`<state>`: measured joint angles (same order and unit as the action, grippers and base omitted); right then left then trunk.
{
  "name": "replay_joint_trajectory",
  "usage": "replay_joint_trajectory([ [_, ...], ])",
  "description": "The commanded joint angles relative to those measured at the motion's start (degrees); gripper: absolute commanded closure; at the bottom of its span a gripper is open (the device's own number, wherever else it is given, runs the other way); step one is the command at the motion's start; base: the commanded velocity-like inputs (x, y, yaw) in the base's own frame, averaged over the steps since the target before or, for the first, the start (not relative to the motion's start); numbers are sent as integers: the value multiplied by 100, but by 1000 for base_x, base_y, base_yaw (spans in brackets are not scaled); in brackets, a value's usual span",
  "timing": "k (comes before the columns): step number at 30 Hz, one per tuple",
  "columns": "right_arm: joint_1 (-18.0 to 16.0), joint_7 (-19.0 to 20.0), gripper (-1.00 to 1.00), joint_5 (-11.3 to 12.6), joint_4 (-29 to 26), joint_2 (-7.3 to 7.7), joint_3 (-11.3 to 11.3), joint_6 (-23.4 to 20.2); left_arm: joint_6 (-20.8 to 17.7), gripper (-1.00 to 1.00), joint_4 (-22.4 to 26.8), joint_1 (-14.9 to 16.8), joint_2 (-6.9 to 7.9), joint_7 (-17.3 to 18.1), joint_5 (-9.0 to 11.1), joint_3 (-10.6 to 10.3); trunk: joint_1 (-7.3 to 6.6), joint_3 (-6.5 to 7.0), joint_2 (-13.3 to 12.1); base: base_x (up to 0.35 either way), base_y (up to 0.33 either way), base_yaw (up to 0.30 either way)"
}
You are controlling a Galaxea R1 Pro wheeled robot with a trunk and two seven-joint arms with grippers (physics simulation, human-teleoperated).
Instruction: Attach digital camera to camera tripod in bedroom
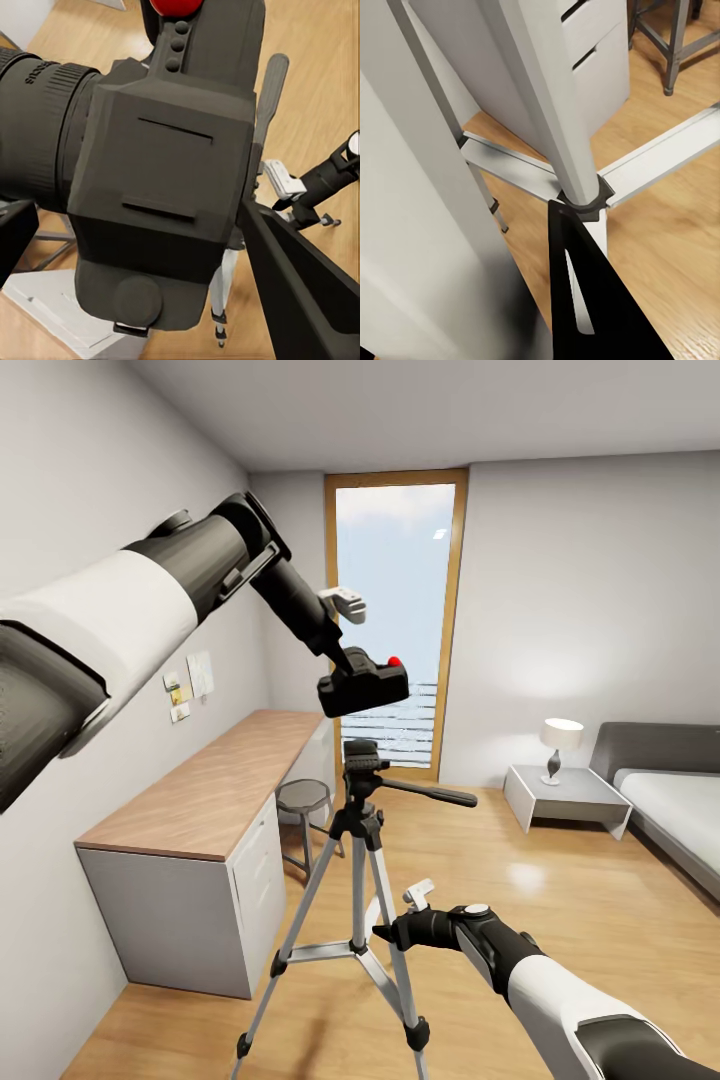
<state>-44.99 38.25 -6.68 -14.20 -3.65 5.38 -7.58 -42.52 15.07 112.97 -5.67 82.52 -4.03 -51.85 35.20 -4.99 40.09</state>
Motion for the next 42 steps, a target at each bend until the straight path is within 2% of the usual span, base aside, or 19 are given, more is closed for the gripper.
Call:
replay_joint_trajectory([
  [1, -1, 25, 100, -153, 339, 1, -33, -33, -58, 100, 1, 6, -3, 55, -46, 2, 2, -11, 6, 0, 0, 0],
  [6, -1, 25, 100, -150, 339, 4, -35, -33, -46, 100, -1, 6, -36, 106, -47, -85, 2, -11, 6, 0, 0, 0],
  [18, -1, 28, 100, -166, 339, 5, -36, -33, -22, 100, -6, -11, -218, 123, -49, -225, 2, -11, 6, 0, 0, 0],
  [39, -1, 25, 100, -150, 339, 5, -37, -33, -10, 100, -5, -63, -244, 124, -54, -243, 2, -11, 6, 0, 0, 0],
  [42, -1, 25, 100, -150, 339, 5, -37, -33, -9, 100, -5, -64, -234, 124, -54, -301, 2, -11, 6, 0, 0, 0],
])
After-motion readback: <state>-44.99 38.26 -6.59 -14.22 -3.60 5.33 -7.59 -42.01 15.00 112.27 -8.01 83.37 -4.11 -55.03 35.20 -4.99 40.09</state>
